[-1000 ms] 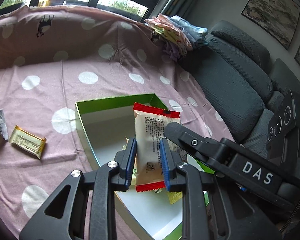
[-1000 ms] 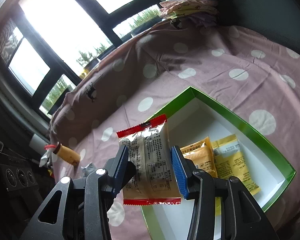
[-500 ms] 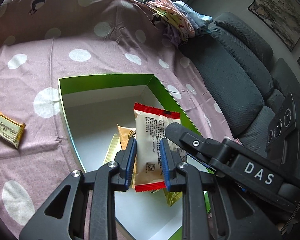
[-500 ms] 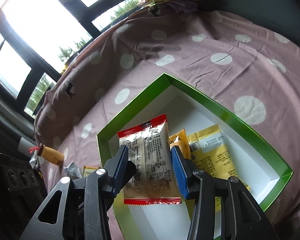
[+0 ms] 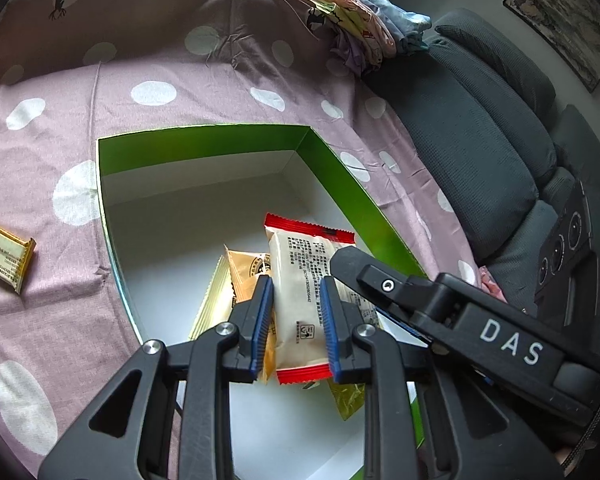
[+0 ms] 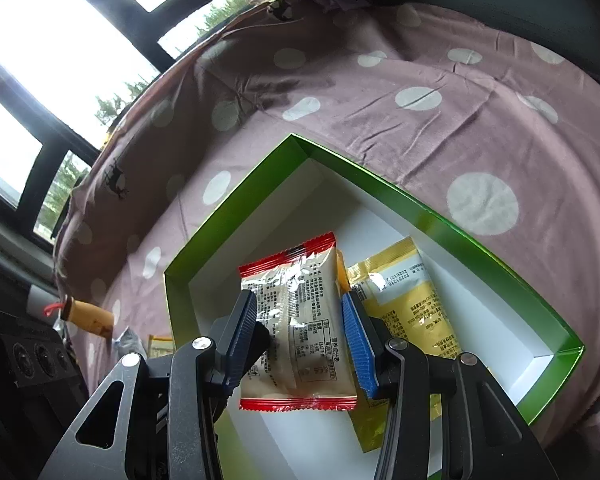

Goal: Organize snacks
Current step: 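Lower the biscuit packet with the right gripper into the box, then open the right gripper to release the biscuit packet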

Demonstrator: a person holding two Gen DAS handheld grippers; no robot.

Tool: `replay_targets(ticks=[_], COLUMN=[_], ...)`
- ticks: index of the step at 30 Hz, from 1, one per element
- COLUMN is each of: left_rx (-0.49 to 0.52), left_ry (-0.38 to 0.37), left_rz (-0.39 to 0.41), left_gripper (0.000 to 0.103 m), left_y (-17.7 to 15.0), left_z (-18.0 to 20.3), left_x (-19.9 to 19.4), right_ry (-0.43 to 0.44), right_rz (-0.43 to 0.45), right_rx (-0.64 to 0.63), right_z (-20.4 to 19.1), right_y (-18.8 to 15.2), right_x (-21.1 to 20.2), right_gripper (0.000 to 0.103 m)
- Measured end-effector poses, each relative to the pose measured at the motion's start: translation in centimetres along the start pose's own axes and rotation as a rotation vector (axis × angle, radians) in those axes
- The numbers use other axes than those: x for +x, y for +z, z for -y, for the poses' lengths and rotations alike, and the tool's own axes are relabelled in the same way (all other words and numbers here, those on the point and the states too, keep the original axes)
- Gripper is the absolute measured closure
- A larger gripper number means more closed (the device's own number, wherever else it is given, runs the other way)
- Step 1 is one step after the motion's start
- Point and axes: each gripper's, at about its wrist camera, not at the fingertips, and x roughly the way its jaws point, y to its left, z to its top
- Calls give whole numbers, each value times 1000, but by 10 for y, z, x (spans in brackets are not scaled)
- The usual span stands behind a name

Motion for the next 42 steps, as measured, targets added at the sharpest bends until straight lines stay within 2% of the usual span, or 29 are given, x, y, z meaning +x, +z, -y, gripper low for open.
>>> replay_targets(ticks=[23, 28, 32, 38, 42], left_rx=[10, 17, 5, 11, 10], left_ry=[59, 55, 43, 132, 251], left_rz=[-36, -49, -7, 59, 106], left_gripper=[81, 82, 81, 68, 61], left_y=[0, -1, 1, -3, -9], left_z=[2, 3, -1, -12, -33], left_x=[14, 5, -19, -62, -95], right_ry=[-41, -70, -93, -94, -118], right_rz=[-57, -67, -45, 36, 141], right_rx=[75, 83, 67, 40, -11], right_z=[15, 17, 13, 4, -9], right_y=[2, 2, 2, 2, 1], right_x=[16, 18, 12, -6, -20], right_gripper=[55, 55, 55, 54, 38])
